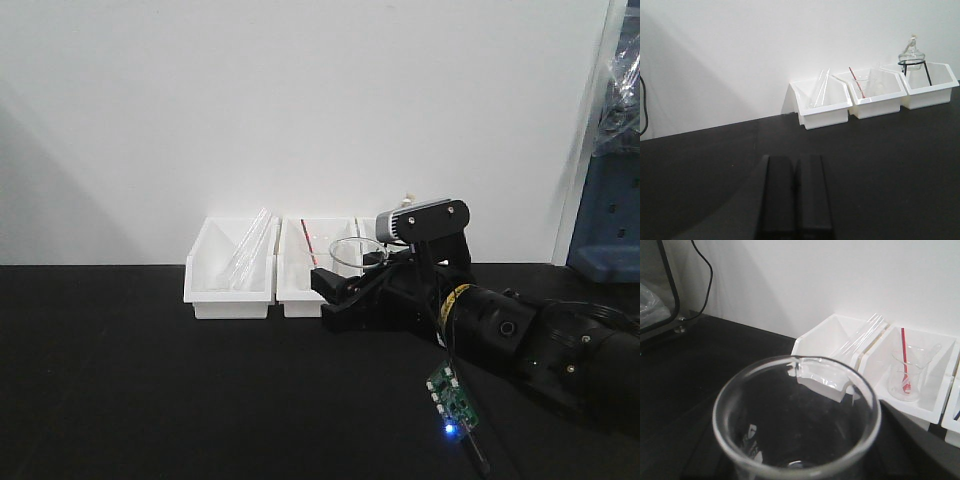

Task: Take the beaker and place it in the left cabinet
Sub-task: 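Hold the beaker raised in the right gripper while the base turns away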

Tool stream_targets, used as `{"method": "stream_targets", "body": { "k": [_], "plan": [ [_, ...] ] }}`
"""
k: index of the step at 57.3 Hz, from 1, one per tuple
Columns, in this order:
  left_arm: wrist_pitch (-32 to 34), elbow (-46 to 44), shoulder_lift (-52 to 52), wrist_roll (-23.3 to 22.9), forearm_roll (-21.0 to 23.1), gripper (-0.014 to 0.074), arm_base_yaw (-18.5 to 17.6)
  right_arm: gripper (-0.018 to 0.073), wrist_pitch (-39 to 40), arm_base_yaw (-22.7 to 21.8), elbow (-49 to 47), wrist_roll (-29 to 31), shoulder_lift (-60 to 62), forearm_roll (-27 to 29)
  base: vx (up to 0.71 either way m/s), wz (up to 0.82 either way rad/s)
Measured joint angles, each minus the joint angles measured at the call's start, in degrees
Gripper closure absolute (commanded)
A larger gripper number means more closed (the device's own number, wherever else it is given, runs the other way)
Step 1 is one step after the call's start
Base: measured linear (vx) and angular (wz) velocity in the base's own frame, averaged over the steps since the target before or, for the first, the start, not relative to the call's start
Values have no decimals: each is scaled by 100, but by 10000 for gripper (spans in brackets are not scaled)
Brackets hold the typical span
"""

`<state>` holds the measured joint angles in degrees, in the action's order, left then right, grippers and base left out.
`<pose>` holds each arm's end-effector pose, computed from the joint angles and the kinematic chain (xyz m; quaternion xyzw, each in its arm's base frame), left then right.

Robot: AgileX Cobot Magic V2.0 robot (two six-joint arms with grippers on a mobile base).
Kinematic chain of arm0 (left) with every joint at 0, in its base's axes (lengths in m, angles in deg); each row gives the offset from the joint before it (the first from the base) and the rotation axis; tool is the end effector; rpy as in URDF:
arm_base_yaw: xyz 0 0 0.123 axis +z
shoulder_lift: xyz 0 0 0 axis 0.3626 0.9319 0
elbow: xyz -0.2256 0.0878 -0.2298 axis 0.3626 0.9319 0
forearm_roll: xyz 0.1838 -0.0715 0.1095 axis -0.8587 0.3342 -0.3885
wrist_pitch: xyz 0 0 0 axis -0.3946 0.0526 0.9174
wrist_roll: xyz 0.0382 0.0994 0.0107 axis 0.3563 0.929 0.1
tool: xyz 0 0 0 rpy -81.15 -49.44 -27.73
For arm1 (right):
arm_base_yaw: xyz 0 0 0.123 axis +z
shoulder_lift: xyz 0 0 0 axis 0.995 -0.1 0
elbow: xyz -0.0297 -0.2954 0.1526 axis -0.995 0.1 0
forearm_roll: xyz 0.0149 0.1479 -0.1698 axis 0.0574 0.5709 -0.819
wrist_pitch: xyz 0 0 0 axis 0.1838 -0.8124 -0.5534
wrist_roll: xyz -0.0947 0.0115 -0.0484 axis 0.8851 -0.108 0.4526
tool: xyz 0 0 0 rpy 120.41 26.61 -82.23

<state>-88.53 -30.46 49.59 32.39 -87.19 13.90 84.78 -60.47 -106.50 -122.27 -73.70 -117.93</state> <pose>-0.0028 0.0005 0.2032 0.0916 0.6807 0.0040 0.7268 0.3421 0.1744 0.3713 -0.2302 0.7263 0.2008 0.6158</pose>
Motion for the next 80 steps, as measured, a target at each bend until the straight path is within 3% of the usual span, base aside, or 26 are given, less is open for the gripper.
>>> {"method": "stream_targets", "body": {
  "k": [80],
  "plan": [
    [0,0,0,0,0,595,0,561,-22,0,0,0,0,0,-11,0]
  ]
}}
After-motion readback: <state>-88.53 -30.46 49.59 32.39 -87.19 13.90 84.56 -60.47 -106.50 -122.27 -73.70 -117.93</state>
